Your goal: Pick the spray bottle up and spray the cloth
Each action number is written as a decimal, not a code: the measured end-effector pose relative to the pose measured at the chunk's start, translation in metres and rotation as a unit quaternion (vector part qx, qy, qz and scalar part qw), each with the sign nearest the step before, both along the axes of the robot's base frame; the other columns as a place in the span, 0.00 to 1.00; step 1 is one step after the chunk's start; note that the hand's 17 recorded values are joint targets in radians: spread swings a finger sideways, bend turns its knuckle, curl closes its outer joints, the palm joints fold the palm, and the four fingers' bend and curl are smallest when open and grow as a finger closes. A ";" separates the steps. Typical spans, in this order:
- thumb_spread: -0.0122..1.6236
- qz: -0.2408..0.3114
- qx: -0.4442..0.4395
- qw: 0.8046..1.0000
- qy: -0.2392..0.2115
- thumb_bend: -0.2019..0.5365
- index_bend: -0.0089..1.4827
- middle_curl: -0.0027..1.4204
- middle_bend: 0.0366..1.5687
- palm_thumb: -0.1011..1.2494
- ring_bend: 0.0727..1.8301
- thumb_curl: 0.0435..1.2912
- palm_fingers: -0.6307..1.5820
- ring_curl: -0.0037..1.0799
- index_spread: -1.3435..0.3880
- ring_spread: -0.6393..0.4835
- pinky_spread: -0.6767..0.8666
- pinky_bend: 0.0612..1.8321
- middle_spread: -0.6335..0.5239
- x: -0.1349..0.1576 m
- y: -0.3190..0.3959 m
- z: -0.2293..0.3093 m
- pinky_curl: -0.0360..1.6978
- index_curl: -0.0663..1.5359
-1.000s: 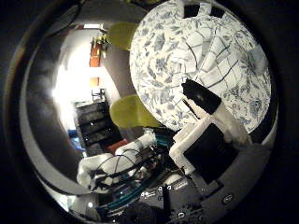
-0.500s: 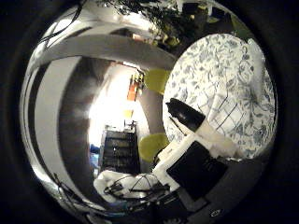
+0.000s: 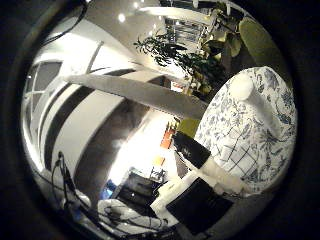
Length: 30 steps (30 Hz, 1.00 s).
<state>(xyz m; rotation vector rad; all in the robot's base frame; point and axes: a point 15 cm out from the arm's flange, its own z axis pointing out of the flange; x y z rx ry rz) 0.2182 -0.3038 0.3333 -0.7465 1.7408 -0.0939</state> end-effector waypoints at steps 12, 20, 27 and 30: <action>0.66 -0.016 0.023 0.999 -0.023 0.24 0.11 0.26 0.16 0.56 0.18 0.25 0.35 0.27 0.69 0.77 0.69 0.21 0.68 -0.012 -0.024 -0.065 0.19 0.21; 0.66 -0.023 0.028 0.999 -0.004 0.24 0.11 0.26 0.16 0.56 0.18 0.25 0.35 0.27 0.69 0.77 0.69 0.21 0.67 -0.011 -0.031 -0.094 0.19 0.21; 0.66 0.001 0.034 0.999 0.002 0.24 0.11 0.26 0.16 0.56 0.18 0.25 0.35 0.27 0.69 0.77 0.69 0.21 0.67 0.008 -0.022 -0.111 0.19 0.21; 0.66 0.006 0.027 1.000 0.010 0.24 0.11 0.26 0.16 0.56 0.18 0.25 0.35 0.27 0.69 0.77 0.69 0.21 0.67 0.018 -0.021 -0.116 0.19 0.21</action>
